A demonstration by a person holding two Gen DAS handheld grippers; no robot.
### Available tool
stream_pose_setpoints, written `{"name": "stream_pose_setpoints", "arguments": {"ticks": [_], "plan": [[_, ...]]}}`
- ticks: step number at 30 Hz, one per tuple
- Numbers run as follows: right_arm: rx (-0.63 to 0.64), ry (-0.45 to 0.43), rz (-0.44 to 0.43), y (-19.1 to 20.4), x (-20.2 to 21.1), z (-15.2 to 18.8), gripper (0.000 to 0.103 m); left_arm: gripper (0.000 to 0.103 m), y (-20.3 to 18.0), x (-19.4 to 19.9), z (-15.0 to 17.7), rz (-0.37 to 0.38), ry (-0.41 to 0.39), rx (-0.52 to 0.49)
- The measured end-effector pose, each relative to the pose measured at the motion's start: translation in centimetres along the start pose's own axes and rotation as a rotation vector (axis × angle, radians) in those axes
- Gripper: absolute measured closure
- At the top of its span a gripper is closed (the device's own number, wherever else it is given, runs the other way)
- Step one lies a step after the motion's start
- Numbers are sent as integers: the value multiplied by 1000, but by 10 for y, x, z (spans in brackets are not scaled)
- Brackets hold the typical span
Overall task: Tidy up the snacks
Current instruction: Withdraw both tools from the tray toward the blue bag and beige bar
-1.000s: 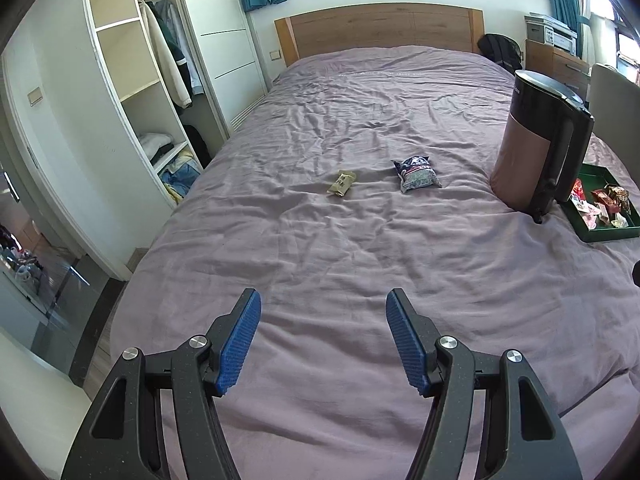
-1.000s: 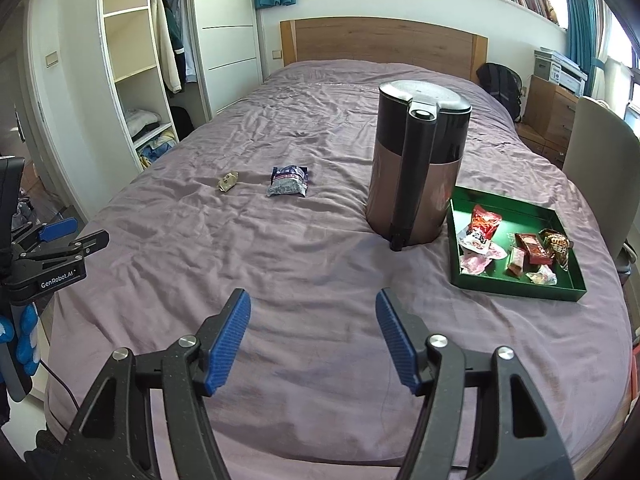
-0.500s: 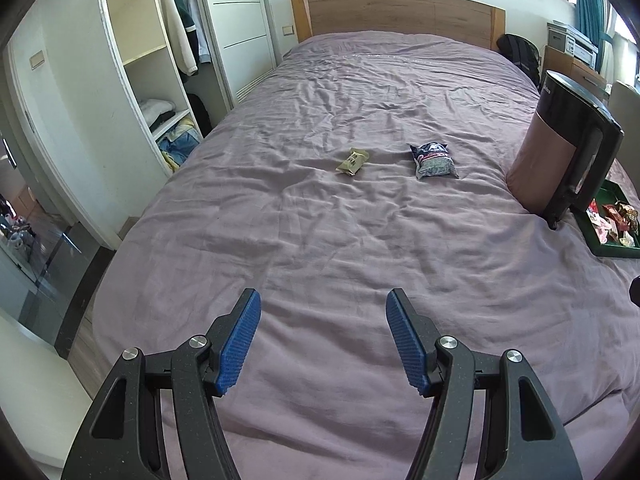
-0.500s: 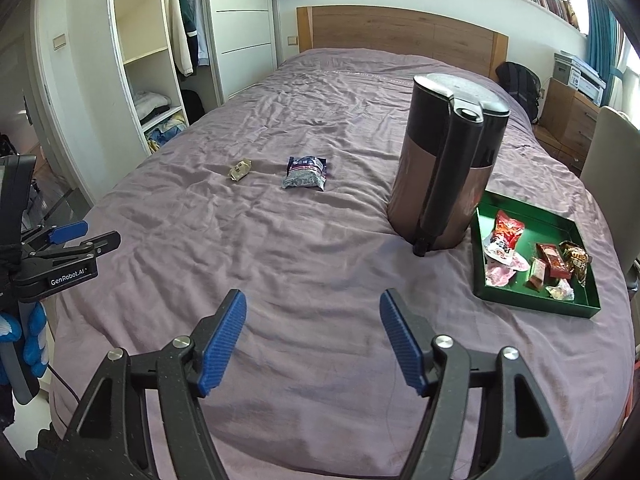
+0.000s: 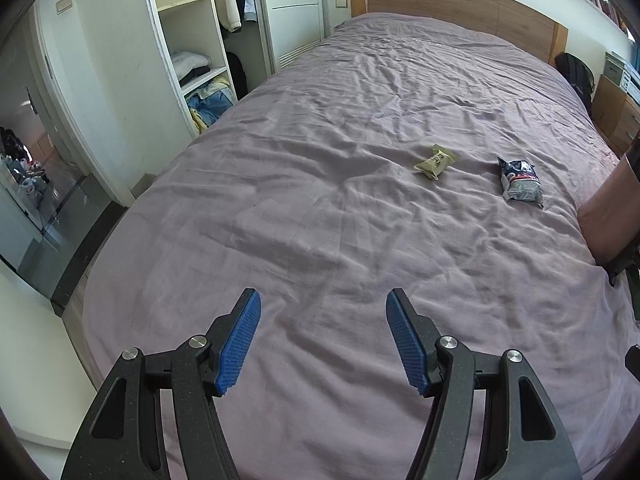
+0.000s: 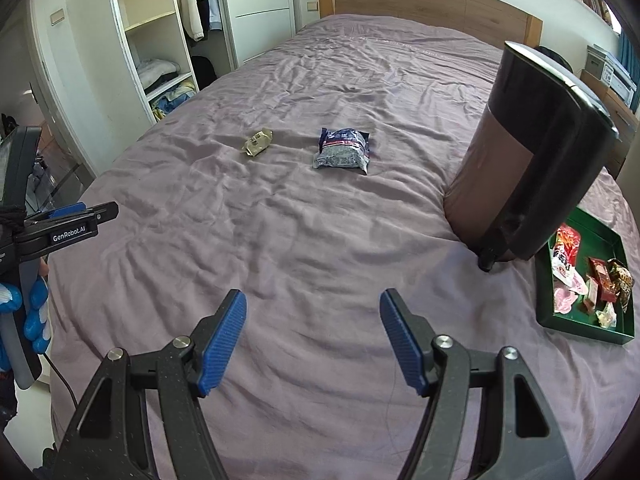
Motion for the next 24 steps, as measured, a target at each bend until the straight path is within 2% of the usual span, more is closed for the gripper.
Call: {"name": "stream_pose_setpoints", "arguments": {"ticks": [4, 9, 11, 16, 24], "plan": [[4, 6, 4, -1, -18, -18, 0, 44, 0, -28, -29, 30, -9, 24], [-30, -8, 7, -9, -43, -45, 0, 43, -26, -46, -57, 102, -40, -69], [-39, -11, 11, -13, -53, -53, 0, 43, -39, -57, -61, 115, -35, -111], [-68, -8, 19, -25, -79, -64, 0, 43, -60, -82, -61, 141, -7, -135], [-106, -34, 39, -42, -111, -79, 0, 43, -82, -98, -80, 157, -64, -162]]}}
Point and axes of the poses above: each gripper's, at about its wrist camera, not at the fingertips, and x roughly against the way its jaws point, y to its left, z to its underside, the point moved 3 cm from there along -x, roughly the way its jaws point, and after that the axes turned 3 degrees about -y, right-handed, at the moved point
